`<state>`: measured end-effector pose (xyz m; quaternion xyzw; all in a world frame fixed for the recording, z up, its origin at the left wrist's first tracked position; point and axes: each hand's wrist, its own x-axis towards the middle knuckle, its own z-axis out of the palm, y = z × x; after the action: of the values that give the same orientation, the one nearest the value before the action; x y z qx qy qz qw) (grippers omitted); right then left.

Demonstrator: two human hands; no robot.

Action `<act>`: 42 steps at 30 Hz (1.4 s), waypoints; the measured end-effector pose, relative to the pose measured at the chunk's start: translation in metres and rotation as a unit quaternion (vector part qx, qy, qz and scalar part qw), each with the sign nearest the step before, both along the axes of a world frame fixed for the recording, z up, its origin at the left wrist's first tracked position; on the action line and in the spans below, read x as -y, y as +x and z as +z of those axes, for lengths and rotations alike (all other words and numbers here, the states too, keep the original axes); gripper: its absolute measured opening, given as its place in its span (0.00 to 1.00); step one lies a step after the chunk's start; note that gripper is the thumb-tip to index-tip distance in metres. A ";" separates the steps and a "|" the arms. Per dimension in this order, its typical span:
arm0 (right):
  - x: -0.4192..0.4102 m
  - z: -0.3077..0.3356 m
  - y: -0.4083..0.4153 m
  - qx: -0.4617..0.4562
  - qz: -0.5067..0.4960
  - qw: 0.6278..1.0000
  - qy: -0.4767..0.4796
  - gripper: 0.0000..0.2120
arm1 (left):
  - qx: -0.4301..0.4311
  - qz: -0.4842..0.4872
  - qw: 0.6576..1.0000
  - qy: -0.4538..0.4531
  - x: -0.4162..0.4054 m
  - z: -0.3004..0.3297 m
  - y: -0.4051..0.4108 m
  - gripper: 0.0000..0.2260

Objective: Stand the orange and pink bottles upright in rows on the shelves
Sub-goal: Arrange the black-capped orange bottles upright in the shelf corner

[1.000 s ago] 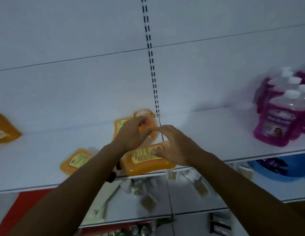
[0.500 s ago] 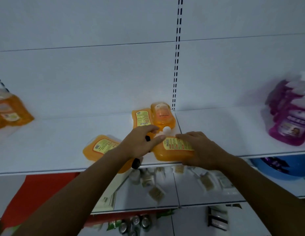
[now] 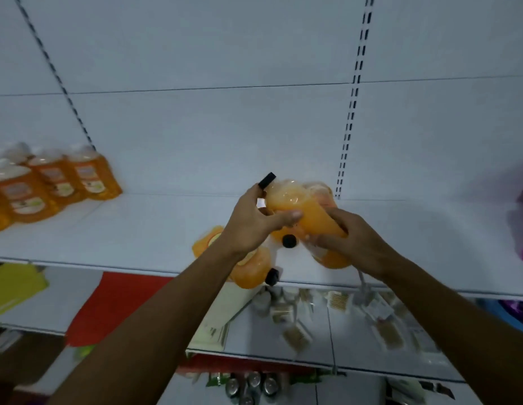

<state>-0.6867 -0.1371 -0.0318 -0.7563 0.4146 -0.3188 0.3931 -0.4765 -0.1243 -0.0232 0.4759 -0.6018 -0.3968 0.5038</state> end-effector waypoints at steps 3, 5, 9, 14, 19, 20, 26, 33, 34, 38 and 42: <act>0.004 0.014 0.042 -0.002 0.058 0.998 0.007 0.21 | -0.006 0.087 0.996 -0.021 -0.022 0.009 0.033 0.37; 0.005 0.021 0.075 0.003 0.098 0.995 0.015 0.15 | -0.032 0.137 0.990 -0.024 -0.040 0.012 0.059 0.33; -0.009 0.026 0.147 -0.003 0.169 0.986 0.004 0.20 | -0.100 0.231 0.968 -0.022 -0.079 0.013 0.111 0.21; -0.041 0.015 0.248 -0.015 0.229 0.973 -0.022 0.22 | -0.104 0.358 0.928 -0.022 -0.126 0.007 0.191 0.29; -0.073 0.000 0.355 -0.026 0.275 0.960 -0.038 0.19 | -0.064 0.439 0.896 -0.034 -0.172 -0.003 0.284 0.32; -0.078 -0.003 0.378 -0.029 0.283 0.958 -0.040 0.20 | -0.050 0.450 0.891 -0.036 -0.180 -0.003 0.303 0.32; -0.113 -0.017 0.521 -0.028 0.309 0.950 -0.042 0.27 | 0.033 0.503 0.862 -0.042 -0.225 0.002 0.425 0.27; -0.136 -0.034 0.672 -0.010 0.337 0.940 -0.052 0.22 | 0.068 0.572 0.817 -0.037 -0.250 -0.011 0.553 0.28; -0.136 -0.039 0.694 -0.006 0.338 0.940 -0.051 0.22 | 0.071 0.581 0.810 -0.036 -0.250 -0.014 0.571 0.29; -0.123 -0.053 0.782 0.000 0.333 0.941 -0.058 0.20 | 0.074 0.606 0.792 -0.032 -0.236 -0.024 0.651 0.30; -0.103 -0.054 0.871 0.010 0.323 0.944 -0.067 0.17 | 0.086 0.626 0.774 -0.030 -0.213 -0.022 0.734 0.34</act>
<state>0.1839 -0.0344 -0.0863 -0.8710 0.1220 -0.2088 0.4277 0.2580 0.0885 -0.0456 0.7643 -0.2230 0.0675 0.6013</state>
